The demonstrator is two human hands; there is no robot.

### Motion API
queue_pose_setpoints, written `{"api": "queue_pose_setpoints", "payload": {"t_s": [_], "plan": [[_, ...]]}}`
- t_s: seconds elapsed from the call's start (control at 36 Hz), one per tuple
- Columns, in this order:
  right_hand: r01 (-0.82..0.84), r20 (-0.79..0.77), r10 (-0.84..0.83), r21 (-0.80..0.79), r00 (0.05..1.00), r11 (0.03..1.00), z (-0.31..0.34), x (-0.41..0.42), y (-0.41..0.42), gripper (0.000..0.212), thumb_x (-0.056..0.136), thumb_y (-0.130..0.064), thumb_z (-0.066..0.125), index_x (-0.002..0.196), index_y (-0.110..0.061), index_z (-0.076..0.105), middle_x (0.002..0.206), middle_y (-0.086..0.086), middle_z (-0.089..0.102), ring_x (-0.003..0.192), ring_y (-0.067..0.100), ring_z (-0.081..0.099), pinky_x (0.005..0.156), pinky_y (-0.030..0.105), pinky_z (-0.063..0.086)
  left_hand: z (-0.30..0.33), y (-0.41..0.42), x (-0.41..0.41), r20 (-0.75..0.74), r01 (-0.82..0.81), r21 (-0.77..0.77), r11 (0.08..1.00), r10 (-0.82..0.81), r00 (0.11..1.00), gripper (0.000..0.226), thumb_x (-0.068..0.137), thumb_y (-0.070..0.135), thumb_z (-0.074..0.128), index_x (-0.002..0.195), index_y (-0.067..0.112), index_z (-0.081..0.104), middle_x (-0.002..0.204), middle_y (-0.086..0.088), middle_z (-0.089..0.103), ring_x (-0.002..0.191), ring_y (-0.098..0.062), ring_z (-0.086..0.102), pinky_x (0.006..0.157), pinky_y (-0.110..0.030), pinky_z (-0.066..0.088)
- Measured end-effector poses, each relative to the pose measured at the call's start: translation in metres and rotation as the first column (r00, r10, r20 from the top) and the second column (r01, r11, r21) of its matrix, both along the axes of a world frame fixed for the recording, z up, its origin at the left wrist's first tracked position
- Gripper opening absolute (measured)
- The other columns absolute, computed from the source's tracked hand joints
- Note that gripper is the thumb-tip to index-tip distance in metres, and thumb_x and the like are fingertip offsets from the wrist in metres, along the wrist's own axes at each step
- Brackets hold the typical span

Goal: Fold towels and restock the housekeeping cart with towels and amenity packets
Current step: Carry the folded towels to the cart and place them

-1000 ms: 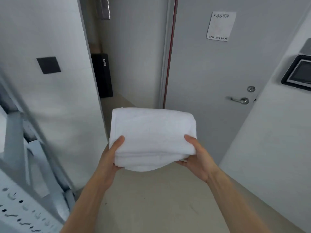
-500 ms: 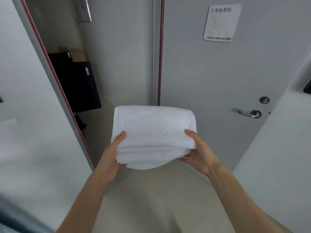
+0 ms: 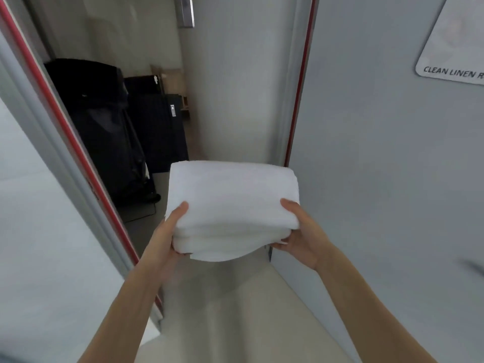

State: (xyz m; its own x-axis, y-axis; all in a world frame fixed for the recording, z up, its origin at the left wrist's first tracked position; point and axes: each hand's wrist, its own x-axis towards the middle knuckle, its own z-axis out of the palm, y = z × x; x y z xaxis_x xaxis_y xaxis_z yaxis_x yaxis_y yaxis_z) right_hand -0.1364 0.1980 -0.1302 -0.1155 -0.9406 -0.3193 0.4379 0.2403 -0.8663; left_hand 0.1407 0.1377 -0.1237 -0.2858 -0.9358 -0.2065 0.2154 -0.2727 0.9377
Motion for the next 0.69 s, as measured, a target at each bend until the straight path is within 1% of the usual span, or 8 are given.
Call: {"api": "queue_pose_setpoints", "payload": {"t_s": [0.11, 0.14, 0.22, 0.25, 0.36, 0.44, 0.56, 0.69], "plan": [[-0.041, 0.003, 0.041, 0.012, 0.999, 0.999, -0.009, -0.015, -0.073, 0.066, 0.071, -0.051, 0.079, 0.129, -0.029, 0.058, 0.121, 0.001, 0.071, 0.112, 0.028, 0.067, 0.084, 0.045, 0.056, -0.011, -0.057, -0.013, -0.019, -0.04, 0.005, 0.999, 0.04, 0.999, 0.055, 0.084, 0.057, 0.067, 0.13, 0.029, 0.062, 0.121, 0.001, 0.072, 0.106, -0.021, 0.072, 0.077, -0.039, 0.062], [-0.046, 0.007, 0.046, 0.02, 0.999, 0.999, -0.013, -0.018, -0.092, 0.066, 0.071, -0.051, 0.08, 0.129, -0.029, 0.058, 0.121, 0.002, 0.071, 0.111, 0.028, 0.068, 0.083, 0.045, 0.056, -0.016, -0.074, -0.015, -0.025, -0.046, 0.009, 0.999, 0.046, 0.999, 0.055, 0.084, 0.057, 0.068, 0.131, 0.029, 0.062, 0.122, 0.001, 0.072, 0.108, -0.021, 0.071, 0.079, -0.04, 0.062], [-0.044, 0.024, 0.044, 0.028, 0.999, 0.999, -0.024, -0.025, -0.155, 0.065, 0.073, -0.048, 0.08, 0.13, -0.026, 0.058, 0.121, 0.004, 0.071, 0.109, 0.029, 0.069, 0.082, 0.044, 0.056, -0.032, -0.134, -0.021, -0.029, -0.041, 0.017, 0.999, 0.042, 0.999, 0.055, 0.084, 0.059, 0.068, 0.13, 0.031, 0.063, 0.125, 0.001, 0.071, 0.112, -0.022, 0.069, 0.095, -0.047, 0.054], [-0.047, 0.024, 0.046, 0.026, 0.999, 0.999, -0.028, -0.028, -0.176, 0.064, 0.074, -0.048, 0.079, 0.13, -0.026, 0.057, 0.122, 0.004, 0.071, 0.11, 0.029, 0.068, 0.083, 0.044, 0.056, -0.037, -0.156, -0.023, -0.031, -0.029, 0.02, 0.999, 0.03, 0.999, 0.054, 0.084, 0.059, 0.068, 0.131, 0.031, 0.063, 0.126, 0.001, 0.07, 0.114, -0.022, 0.069, 0.098, -0.047, 0.052], [-0.052, 0.029, 0.052, 0.017, 0.998, 0.998, -0.035, -0.04, -0.263, 0.058, 0.081, -0.046, 0.073, 0.132, -0.026, 0.054, 0.125, 0.003, 0.07, 0.113, 0.027, 0.067, 0.091, 0.046, 0.054, -0.05, -0.25, -0.032, -0.033, -0.01, 0.031, 0.999, 0.011, 0.999, 0.061, 0.083, 0.059, 0.07, 0.135, 0.03, 0.059, 0.129, 0.003, 0.069, 0.118, -0.02, 0.066, 0.1, -0.045, 0.05], [-0.052, 0.037, 0.051, 0.02, 0.998, 0.998, -0.031, -0.048, -0.327, 0.055, 0.084, -0.045, 0.07, 0.134, -0.027, 0.054, 0.127, 0.003, 0.069, 0.115, 0.028, 0.066, 0.093, 0.047, 0.054, -0.05, -0.321, -0.041, -0.011, -0.01, 0.048, 0.999, 0.01, 1.0, 0.069, 0.079, 0.063, 0.073, 0.138, 0.032, 0.055, 0.131, 0.006, 0.067, 0.12, -0.02, 0.065, 0.105, -0.049, 0.047], [-0.016, 0.024, 0.015, 0.022, 1.0, 1.0, -0.024, -0.062, -0.407, 0.055, 0.084, -0.044, 0.068, 0.134, -0.029, 0.053, 0.126, 0.001, 0.069, 0.114, 0.027, 0.067, 0.101, 0.052, 0.049, -0.042, -0.407, -0.056, -0.01, -0.008, 0.043, 0.999, 0.008, 1.0, 0.063, 0.082, 0.059, 0.072, 0.136, 0.032, 0.057, 0.129, 0.004, 0.069, 0.118, -0.021, 0.066, 0.107, -0.052, 0.046], [0.0, 0.03, -0.002, 0.045, 1.0, 0.999, -0.024, -0.077, -0.498, 0.058, 0.077, -0.046, 0.072, 0.129, -0.028, 0.056, 0.122, 0.002, 0.071, 0.116, 0.03, 0.064, 0.099, 0.051, 0.051, -0.038, -0.5, -0.074, -0.015, -0.021, 0.075, 0.997, 0.022, 1.0, 0.059, 0.084, 0.054, 0.072, 0.136, 0.03, 0.058, 0.129, 0.004, 0.069, 0.119, -0.02, 0.066, 0.103, -0.049, 0.049]]}}
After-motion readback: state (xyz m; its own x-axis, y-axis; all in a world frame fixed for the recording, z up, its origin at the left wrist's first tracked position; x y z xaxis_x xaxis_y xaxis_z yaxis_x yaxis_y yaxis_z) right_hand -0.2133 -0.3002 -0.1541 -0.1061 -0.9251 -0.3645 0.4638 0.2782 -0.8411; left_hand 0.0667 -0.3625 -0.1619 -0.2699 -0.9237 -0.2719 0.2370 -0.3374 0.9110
